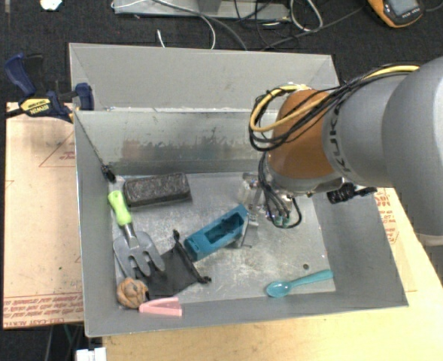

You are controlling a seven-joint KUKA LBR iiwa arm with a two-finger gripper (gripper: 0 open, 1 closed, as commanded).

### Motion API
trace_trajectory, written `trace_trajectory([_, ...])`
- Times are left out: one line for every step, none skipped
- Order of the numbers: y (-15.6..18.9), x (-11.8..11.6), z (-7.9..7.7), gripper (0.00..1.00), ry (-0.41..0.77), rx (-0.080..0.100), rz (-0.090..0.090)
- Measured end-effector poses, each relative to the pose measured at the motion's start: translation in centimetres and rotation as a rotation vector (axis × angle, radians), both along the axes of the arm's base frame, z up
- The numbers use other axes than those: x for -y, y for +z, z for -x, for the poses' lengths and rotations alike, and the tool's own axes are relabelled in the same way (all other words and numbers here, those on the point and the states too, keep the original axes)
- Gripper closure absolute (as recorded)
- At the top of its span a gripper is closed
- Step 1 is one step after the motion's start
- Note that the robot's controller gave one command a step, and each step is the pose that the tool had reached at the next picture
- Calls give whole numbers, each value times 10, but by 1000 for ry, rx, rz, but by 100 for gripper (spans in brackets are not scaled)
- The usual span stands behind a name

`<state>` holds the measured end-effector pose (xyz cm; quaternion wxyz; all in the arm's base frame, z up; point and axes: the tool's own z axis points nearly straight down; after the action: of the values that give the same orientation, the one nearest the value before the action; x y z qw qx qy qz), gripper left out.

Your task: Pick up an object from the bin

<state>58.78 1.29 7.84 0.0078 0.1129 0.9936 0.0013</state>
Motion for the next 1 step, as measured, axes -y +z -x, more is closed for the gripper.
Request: trace_trajectory([35,1,10,0,194,-7,8])
